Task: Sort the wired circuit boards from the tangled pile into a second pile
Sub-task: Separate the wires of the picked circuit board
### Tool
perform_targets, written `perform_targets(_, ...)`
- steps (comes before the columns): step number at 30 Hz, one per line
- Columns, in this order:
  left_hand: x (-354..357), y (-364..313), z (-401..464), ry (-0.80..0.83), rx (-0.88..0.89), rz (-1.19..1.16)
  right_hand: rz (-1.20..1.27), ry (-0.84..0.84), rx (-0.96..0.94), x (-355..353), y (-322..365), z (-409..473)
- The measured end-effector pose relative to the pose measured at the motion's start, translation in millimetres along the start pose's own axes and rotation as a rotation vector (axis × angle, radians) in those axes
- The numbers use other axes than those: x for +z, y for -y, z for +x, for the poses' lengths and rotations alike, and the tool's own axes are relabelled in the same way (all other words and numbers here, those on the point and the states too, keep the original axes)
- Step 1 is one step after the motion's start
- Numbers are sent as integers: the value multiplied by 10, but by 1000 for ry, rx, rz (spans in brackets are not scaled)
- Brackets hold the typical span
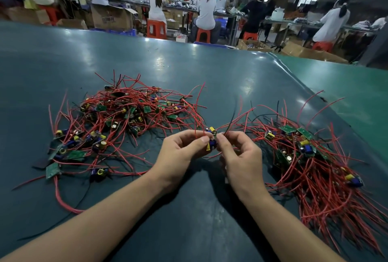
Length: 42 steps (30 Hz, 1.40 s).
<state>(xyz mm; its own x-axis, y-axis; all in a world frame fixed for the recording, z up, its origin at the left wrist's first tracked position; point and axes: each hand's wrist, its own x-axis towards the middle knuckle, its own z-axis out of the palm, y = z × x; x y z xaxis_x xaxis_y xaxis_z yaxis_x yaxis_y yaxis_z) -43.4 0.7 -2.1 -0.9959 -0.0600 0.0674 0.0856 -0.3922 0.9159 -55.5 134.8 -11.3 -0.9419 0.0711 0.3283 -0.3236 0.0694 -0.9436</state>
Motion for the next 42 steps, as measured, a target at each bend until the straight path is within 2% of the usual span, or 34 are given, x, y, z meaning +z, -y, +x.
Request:
perform_targets(3, 21, -10, 41, -92, -43, -111, 66, -25, 18, -13, 24, 15)
perform_targets(7, 43, -5, 32, -208, 18, -159, 88, -77, 24, -17, 72, 9)
perform_targets(9, 41, -4, -2, -171, 58, -130, 91, -94, 16, -12, 103, -3)
perform_targets(12, 55, 3, -38, -67, 125, 81, 216, -90, 61, -37, 139, -4)
perform_targets(14, 68, 1, -44, -54, 131, 159, 205, -40, 84, -53, 148, -14)
perform_targets(17, 80, -33, -56, -46, 73, 107, 178, 16, 100, -56, 143, -22)
perform_targets(22, 63, -79, -48, -66, -35, -70, 130, -178, 23, -195, 173, 44)
perform_targets(27, 47, -117, -74, -22, -25, -86, -107, -287, -142, -211, 150, 7)
perform_targets(32, 15, -126, -60, -20, -15, -118, -205, -357, -213, -242, 146, 15)
perform_targets(38, 13, -132, -64, -4, -8, -131, -143, -400, -178, -235, 193, 40)
perform_targets(42, 10, -139, -93, 6, -3, -156, 24, -387, -147, -214, 284, 15)
